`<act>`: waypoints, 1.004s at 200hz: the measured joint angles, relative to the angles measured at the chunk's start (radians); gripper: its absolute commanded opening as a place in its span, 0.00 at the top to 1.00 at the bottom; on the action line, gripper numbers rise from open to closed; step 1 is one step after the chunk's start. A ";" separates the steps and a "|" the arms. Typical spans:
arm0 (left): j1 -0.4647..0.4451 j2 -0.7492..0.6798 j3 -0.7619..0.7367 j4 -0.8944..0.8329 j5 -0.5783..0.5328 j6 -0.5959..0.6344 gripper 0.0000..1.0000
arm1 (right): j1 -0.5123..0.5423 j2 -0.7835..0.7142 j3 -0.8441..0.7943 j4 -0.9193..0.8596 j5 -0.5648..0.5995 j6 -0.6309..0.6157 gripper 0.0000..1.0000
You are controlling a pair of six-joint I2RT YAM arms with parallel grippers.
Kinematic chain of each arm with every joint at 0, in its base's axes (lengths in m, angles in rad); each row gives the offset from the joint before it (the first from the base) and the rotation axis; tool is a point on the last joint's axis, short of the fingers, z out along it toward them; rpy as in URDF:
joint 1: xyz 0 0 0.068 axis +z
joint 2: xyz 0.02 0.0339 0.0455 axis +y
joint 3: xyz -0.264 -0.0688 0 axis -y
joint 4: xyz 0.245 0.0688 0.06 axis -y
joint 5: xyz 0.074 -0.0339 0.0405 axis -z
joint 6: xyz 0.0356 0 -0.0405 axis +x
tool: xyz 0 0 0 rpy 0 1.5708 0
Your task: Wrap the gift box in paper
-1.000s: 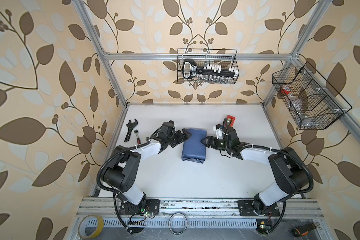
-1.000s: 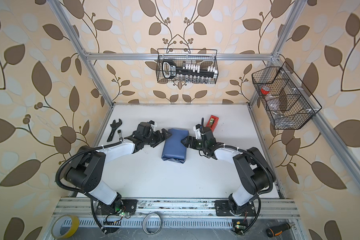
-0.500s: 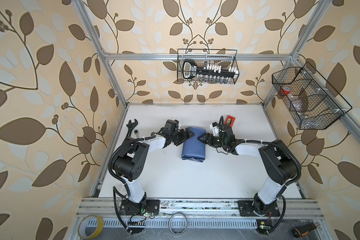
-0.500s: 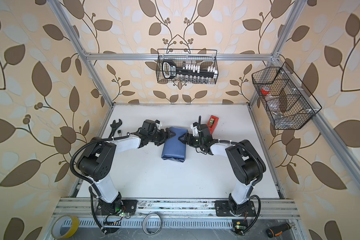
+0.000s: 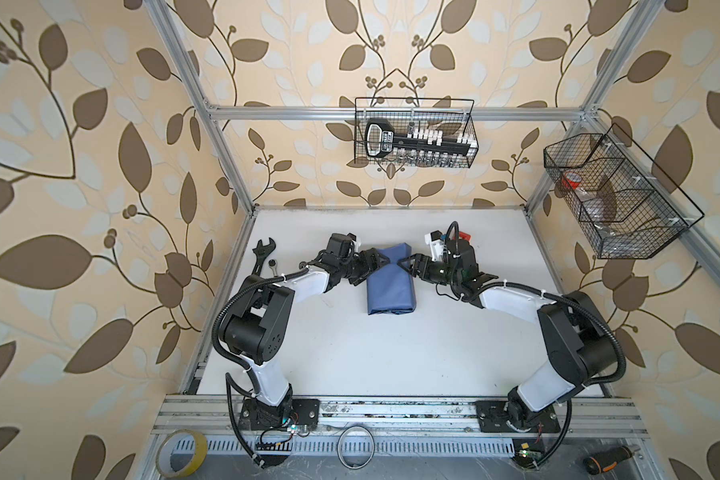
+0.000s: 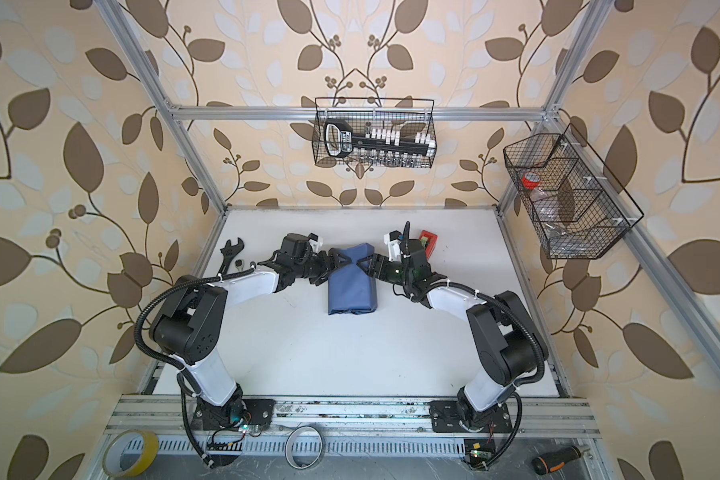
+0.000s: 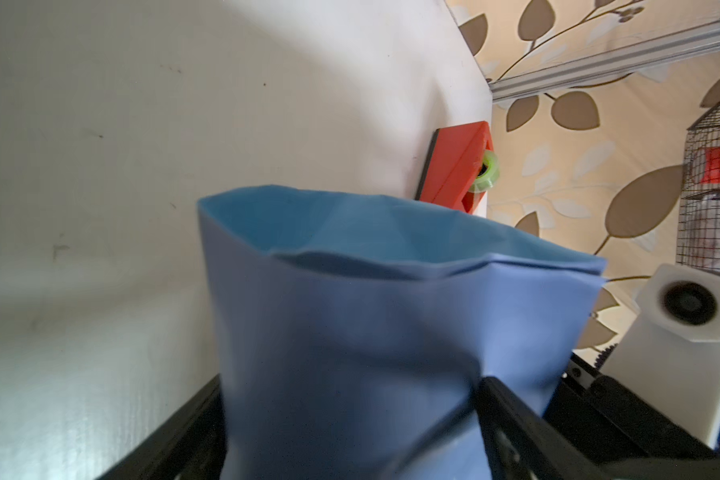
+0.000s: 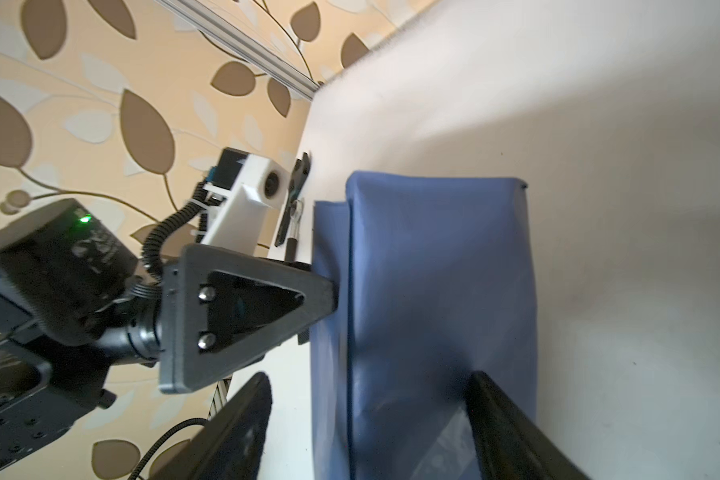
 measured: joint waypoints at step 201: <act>-0.168 -0.215 -0.191 0.035 -0.187 0.057 0.25 | 0.063 -0.168 -0.295 0.182 0.233 -0.033 0.41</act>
